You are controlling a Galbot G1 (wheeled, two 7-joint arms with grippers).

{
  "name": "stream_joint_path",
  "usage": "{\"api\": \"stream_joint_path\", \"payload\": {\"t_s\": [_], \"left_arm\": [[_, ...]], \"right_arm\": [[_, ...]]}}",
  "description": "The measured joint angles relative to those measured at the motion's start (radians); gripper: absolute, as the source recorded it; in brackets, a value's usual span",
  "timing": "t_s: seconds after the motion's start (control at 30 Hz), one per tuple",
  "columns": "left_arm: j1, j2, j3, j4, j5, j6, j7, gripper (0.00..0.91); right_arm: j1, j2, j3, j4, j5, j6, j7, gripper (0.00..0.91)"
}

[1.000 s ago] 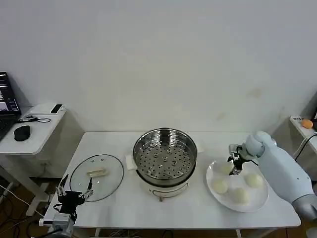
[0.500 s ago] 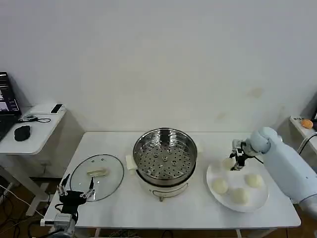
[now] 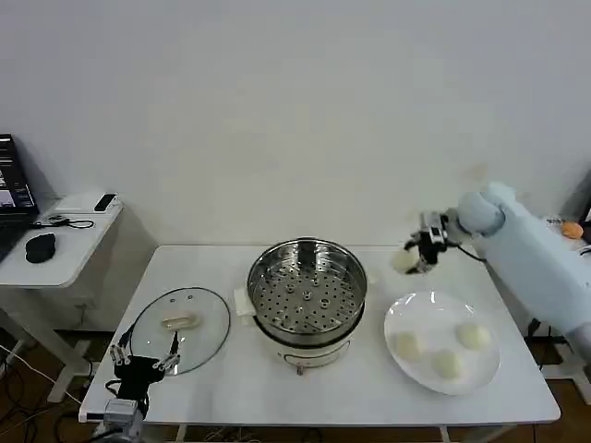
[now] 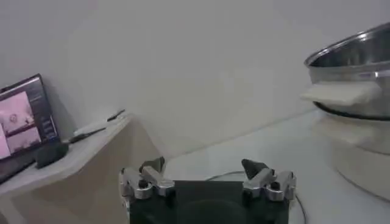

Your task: Take steamed baozi put them in steamer then cover it.

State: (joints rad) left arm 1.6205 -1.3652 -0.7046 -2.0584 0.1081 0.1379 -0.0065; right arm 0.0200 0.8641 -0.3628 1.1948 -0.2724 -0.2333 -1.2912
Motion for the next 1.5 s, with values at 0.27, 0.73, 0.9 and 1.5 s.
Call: {"api": "stream_joint_path", "payload": {"t_s": [0.27, 0.73, 0.9, 1.5], "left_arm": [[0.003, -0.011, -0.012, 0.0, -0.001, 0.0, -0.007, 0.907], [0.002, -0.009, -0.034, 0.01, 0.009, 0.003, 0.002, 0.907], [0.012, -0.011, -0.04, 0.007, 0.014, 0.003, 0.006, 0.907], [0.039, -0.018, -0.071, -0.011, 0.007, 0.015, 0.015, 0.907]], "right_arm": [[0.154, 0.099, -0.086, -0.077, 0.085, 0.158, -0.019, 0.655], [0.211, 0.196, -0.16, 0.028, -0.048, 0.541, -0.02, 0.665], [0.212, 0.219, -0.182, 0.1, -0.135, 0.613, -0.024, 0.665], [0.163, 0.291, -0.254, 0.131, -0.25, 0.693, -0.041, 0.665]]}}
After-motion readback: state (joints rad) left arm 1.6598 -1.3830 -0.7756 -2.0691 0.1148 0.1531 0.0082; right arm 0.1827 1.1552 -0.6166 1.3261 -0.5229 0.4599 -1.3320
